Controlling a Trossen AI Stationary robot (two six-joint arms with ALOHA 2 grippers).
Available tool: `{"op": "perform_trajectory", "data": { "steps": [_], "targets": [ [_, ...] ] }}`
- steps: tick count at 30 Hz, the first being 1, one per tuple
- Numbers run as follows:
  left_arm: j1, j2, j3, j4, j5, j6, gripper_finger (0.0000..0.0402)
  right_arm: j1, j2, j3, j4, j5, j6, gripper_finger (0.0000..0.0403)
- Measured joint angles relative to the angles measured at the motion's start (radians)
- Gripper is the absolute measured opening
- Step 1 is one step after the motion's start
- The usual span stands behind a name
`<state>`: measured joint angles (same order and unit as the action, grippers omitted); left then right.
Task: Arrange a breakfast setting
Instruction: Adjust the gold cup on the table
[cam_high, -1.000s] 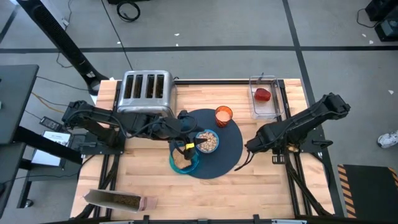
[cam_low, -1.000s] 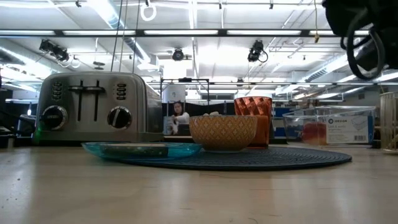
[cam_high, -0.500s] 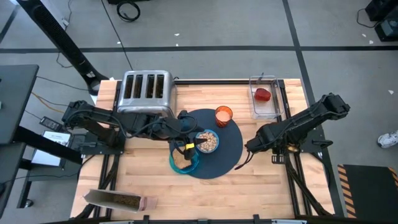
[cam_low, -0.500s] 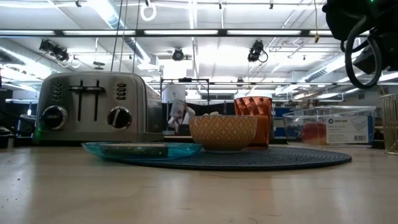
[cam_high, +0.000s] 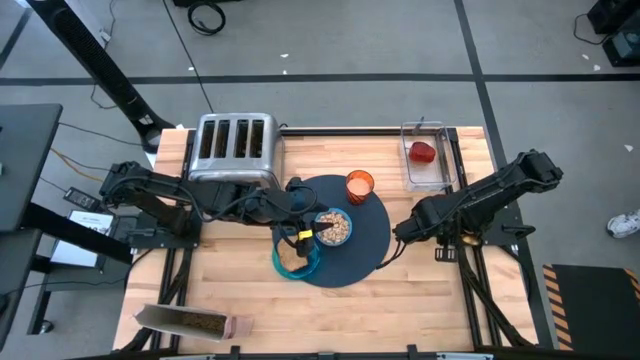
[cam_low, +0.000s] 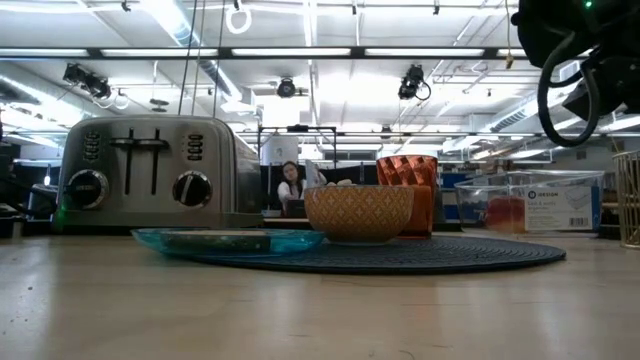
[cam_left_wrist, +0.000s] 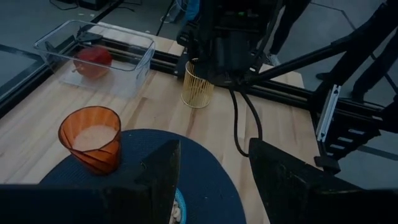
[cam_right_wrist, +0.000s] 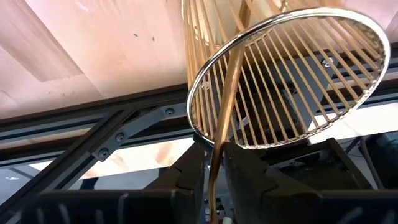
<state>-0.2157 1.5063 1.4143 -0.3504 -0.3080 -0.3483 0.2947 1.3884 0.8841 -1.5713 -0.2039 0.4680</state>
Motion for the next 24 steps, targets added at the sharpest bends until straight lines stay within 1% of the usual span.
{"op": "perform_trajectory", "data": {
  "steps": [4,8,12,18,20,24],
  "targets": [
    [0.000,0.000,0.000,0.000,0.000,0.000,0.0199,-0.012,0.000,0.000,0.000,0.000,-0.006,0.0049],
    [0.000,0.000,0.000,0.000,0.000,0.000,0.0199,-0.016,0.000,0.000,0.001,0.001,-0.039,0.0047],
    [0.000,0.000,0.000,0.000,0.000,0.000,0.0199,-0.016,0.000,0.000,0.000,0.027,-0.054,0.0069],
    [0.001,0.000,0.000,0.000,0.000,0.001,0.0199,-0.016,0.000,0.000,0.001,0.028,-0.079,0.0115],
    [0.001,0.000,0.000,0.000,0.000,0.002,0.0199,-0.016,0.000,0.000,0.001,0.026,-0.082,0.0123],
    [0.001,0.000,0.000,-0.001,0.000,0.004,0.0199,-0.016,0.000,0.000,0.001,0.028,-0.098,0.0125]
  ]
}}
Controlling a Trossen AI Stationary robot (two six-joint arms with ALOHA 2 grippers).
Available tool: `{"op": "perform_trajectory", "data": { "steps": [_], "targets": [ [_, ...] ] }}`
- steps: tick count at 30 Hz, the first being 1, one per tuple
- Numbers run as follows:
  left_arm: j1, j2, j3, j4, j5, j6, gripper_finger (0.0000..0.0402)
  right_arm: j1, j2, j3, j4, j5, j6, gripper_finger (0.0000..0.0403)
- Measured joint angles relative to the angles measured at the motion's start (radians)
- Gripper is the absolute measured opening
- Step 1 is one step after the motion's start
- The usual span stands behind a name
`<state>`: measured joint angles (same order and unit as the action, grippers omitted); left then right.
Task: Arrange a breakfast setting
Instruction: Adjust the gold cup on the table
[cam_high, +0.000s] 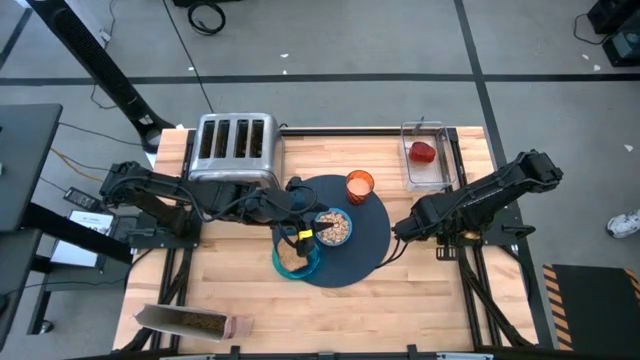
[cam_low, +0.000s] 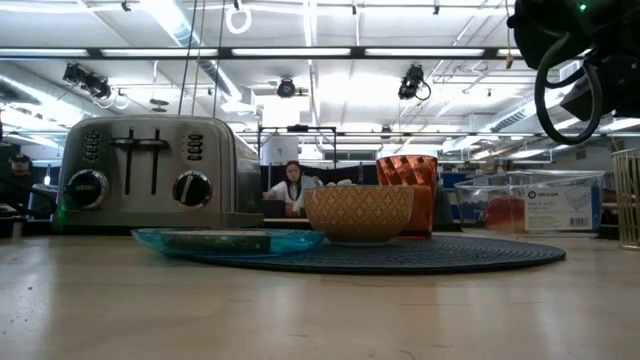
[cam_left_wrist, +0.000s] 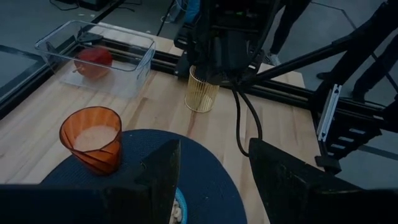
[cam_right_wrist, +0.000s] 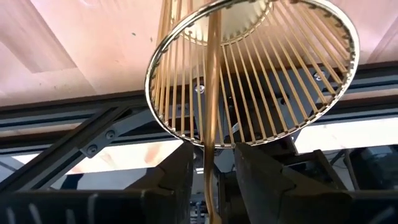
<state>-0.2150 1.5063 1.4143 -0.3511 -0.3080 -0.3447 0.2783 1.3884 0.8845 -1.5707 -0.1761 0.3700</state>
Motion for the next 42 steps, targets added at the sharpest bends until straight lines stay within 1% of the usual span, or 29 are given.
{"op": "perform_trajectory", "data": {
  "steps": [5,8,15,18,21,27,31,35,39,42],
  "targets": [
    [0.000,0.000,0.000,0.000,0.000,0.000,0.0199,-0.004,0.000,0.000,0.000,0.038,-0.017,0.0127],
    [0.000,0.000,0.000,-0.001,0.000,0.000,0.0199,-0.019,0.000,0.000,0.000,0.021,-0.033,0.0126],
    [0.000,0.000,0.000,-0.001,0.000,0.000,0.0198,-0.022,-0.005,0.000,0.000,0.022,-0.045,0.0128],
    [0.000,0.000,0.000,-0.002,0.000,0.011,0.0198,-0.030,-0.008,0.023,0.000,0.021,-0.052,0.0130],
    [-0.001,0.000,0.000,-0.002,0.000,0.015,0.0198,-0.034,-0.008,0.055,0.000,0.013,-0.057,0.0136],
    [-0.003,0.000,0.000,-0.004,0.000,0.015,0.0198,-0.035,-0.010,0.060,0.000,0.001,-0.082,0.0152],
    [-0.003,0.000,0.000,-0.006,0.000,0.015,0.0198,-0.038,-0.050,0.080,-0.003,-0.021,-0.058,0.0171],
    [0.001,0.000,0.000,-0.006,0.000,0.016,0.0198,-0.058,-0.116,0.174,0.000,-0.027,-0.013,0.0186],
    [0.001,0.000,0.000,-0.006,0.000,0.016,0.0198,-0.060,-0.200,0.247,0.000,-0.033,0.038,0.0190],
    [0.001,0.000,0.000,-0.005,0.000,0.016,0.0198,-0.036,-0.263,0.259,-0.001,-0.087,0.088,0.0190]
  ]
}}
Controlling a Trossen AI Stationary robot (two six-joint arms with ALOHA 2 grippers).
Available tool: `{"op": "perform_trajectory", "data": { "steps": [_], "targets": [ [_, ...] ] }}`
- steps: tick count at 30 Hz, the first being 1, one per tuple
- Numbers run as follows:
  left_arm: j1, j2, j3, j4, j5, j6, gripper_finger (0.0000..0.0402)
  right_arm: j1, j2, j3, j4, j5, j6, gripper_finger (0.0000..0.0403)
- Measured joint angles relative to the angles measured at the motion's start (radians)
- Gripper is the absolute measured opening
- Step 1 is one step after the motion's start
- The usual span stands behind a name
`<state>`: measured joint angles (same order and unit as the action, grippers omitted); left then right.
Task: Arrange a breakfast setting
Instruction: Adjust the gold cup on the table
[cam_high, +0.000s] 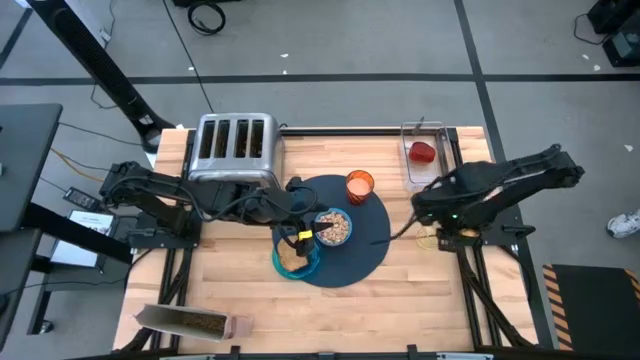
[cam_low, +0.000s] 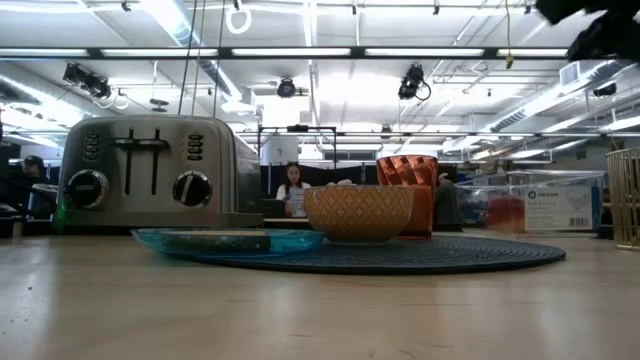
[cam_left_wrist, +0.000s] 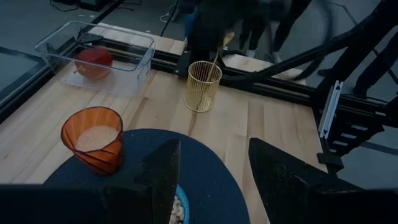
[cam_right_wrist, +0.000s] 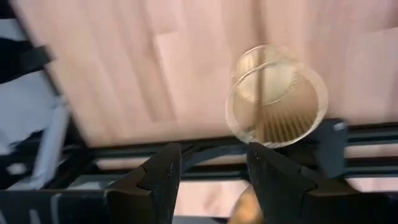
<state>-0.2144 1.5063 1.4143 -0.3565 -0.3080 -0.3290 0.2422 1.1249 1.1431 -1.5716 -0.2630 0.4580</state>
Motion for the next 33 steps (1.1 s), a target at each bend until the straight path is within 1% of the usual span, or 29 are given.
{"op": "perform_trajectory", "data": {
  "steps": [2,6,8,11,15,16,18,21,25,27,30,33],
  "targets": [
    [0.000,0.000,0.000,0.001,0.000,0.000,0.0198,0.034,-0.037,-0.001,0.001,-0.016,0.028,0.0190],
    [0.000,0.010,0.001,0.016,-0.002,0.000,0.0198,0.115,-0.113,-0.018,-0.001,0.014,0.086,0.0185],
    [-0.008,0.025,0.001,0.033,-0.002,0.000,0.0198,0.162,-0.149,-0.023,0.000,0.042,0.121,0.0182],
    [-0.021,0.064,0.001,0.100,0.004,-0.001,0.0198,0.226,-0.192,-0.023,-0.001,0.116,0.160,0.0178],
    [-0.026,0.116,0.001,0.191,0.021,-0.026,0.0198,0.291,-0.178,-0.027,0.002,0.199,0.144,0.0177],
    [-0.030,0.119,0.000,0.195,0.020,-0.026,0.0198,0.307,-0.169,-0.036,0.002,0.218,0.146,0.0177],
    [-0.034,0.136,0.002,0.261,0.012,-0.026,0.0198,0.336,-0.150,-0.061,0.005,0.241,0.160,0.0177],
    [-0.054,0.147,0.000,0.289,-0.024,-0.028,0.0198,0.374,-0.132,-0.125,0.038,0.246,0.205,0.0177],
    [-0.082,0.151,0.000,0.306,-0.084,-0.060,0.0198,0.408,-0.132,-0.202,0.105,0.284,0.281,0.0177],
    [-0.092,0.151,0.000,0.309,-0.091,-0.080,0.0198,0.411,-0.136,-0.233,0.156,0.295,0.297,0.0177],
    [-0.105,0.151,0.000,0.308,-0.092,-0.105,0.0198,0.410,-0.134,-0.285,0.233,0.283,0.303,0.0177],
    [-0.116,0.151,0.000,0.317,-0.095,-0.106,0.0198,0.410,-0.128,-0.332,0.276,0.293,0.339,0.0177]
  ]
}}
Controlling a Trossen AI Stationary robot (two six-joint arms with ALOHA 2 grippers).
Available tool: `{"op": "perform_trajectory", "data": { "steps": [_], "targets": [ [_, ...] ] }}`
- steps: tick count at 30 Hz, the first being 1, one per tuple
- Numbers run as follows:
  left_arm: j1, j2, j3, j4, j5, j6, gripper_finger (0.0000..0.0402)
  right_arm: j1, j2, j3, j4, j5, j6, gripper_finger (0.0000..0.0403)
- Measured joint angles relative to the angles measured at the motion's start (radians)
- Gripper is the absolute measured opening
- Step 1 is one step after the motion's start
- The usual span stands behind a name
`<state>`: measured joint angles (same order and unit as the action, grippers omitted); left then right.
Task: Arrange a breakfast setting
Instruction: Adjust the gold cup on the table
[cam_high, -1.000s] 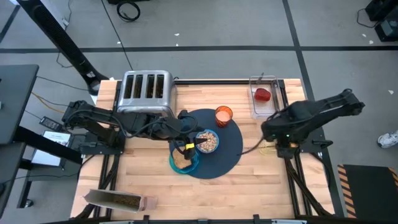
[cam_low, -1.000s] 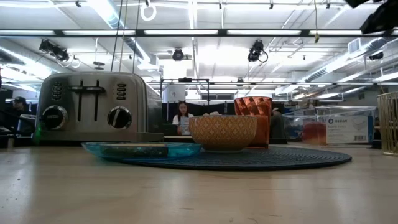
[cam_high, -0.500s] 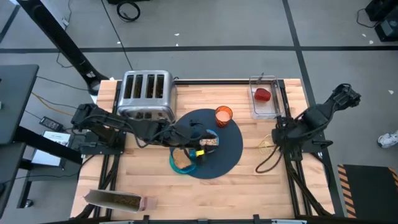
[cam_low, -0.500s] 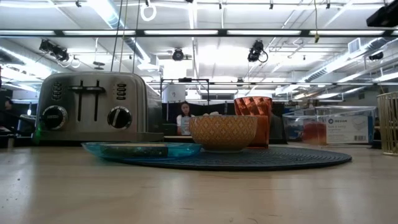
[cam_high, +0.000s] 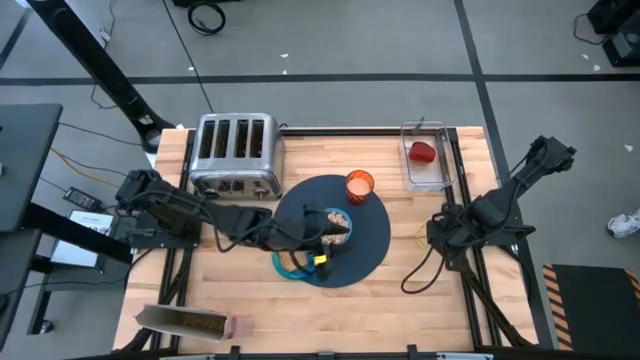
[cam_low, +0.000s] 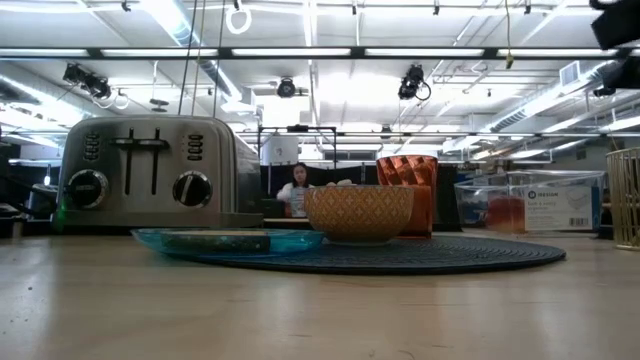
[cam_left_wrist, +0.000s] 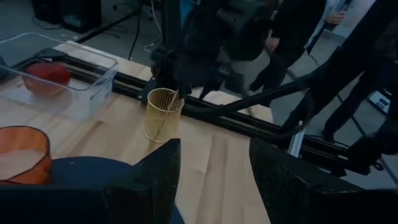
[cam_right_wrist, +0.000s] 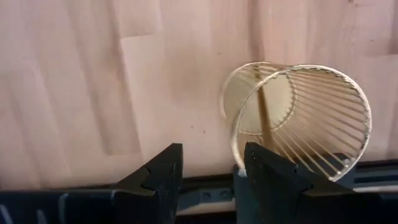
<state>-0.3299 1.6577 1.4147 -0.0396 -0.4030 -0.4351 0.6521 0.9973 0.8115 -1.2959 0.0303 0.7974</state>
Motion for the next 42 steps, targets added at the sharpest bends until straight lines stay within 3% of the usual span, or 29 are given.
{"op": "perform_trajectory", "data": {
  "steps": [5,13,22,30,42],
  "targets": [
    [-0.016,0.000,0.000,0.005,0.000,0.001,0.0198,-0.021,0.005,-0.039,0.005,0.037,0.081,0.0177],
    [-0.048,0.000,0.000,0.005,-0.002,0.002,0.0198,-0.072,0.006,-0.098,0.129,0.032,0.075,0.0172],
    [-0.074,0.000,0.000,0.005,-0.002,0.002,0.0198,-0.109,0.006,-0.154,0.160,0.024,0.056,0.0100],
    [-0.073,0.000,0.000,-0.001,-0.001,0.015,0.0198,-0.120,0.006,-0.153,0.184,0.021,-0.052,0.0013],
    [-0.073,0.000,0.000,-0.001,-0.001,0.034,0.0198,-0.119,0.006,-0.127,0.212,-0.030,-0.287,0.0009]
  ]
}}
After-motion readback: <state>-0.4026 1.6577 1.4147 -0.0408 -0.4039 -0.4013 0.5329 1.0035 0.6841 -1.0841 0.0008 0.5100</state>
